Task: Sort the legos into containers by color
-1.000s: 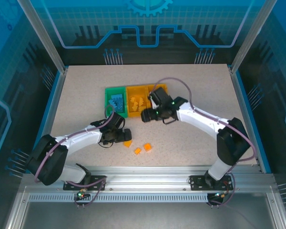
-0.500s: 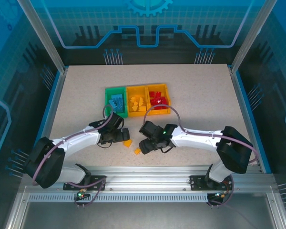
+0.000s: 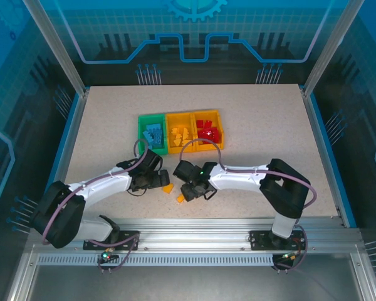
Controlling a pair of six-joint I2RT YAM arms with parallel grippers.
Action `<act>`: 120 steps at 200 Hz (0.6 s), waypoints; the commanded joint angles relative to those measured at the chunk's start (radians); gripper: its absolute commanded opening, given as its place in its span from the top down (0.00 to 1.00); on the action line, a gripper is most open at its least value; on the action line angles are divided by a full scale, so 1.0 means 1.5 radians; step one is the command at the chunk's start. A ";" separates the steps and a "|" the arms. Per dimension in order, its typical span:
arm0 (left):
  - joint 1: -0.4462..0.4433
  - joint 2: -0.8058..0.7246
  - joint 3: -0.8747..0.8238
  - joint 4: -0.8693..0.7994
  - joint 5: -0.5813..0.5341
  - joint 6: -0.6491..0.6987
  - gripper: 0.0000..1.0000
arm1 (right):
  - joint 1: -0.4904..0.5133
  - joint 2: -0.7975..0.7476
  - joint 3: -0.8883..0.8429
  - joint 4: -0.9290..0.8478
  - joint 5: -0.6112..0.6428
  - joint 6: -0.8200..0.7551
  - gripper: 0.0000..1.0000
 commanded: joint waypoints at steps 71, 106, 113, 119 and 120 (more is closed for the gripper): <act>-0.001 -0.015 -0.011 -0.004 -0.006 -0.019 0.01 | -0.004 -0.026 0.007 -0.039 0.023 0.019 0.64; -0.002 -0.017 -0.011 -0.002 -0.003 -0.026 0.01 | -0.073 -0.059 0.057 0.002 -0.011 0.008 0.64; -0.002 -0.020 -0.012 -0.003 -0.003 -0.027 0.01 | -0.094 -0.058 0.073 0.009 -0.027 0.007 0.64; -0.003 -0.022 -0.013 -0.003 -0.003 -0.027 0.01 | -0.111 -0.053 0.087 0.015 -0.041 0.006 0.64; -0.003 -0.023 -0.013 -0.003 -0.003 -0.026 0.01 | -0.115 -0.053 0.091 0.017 -0.044 0.005 0.64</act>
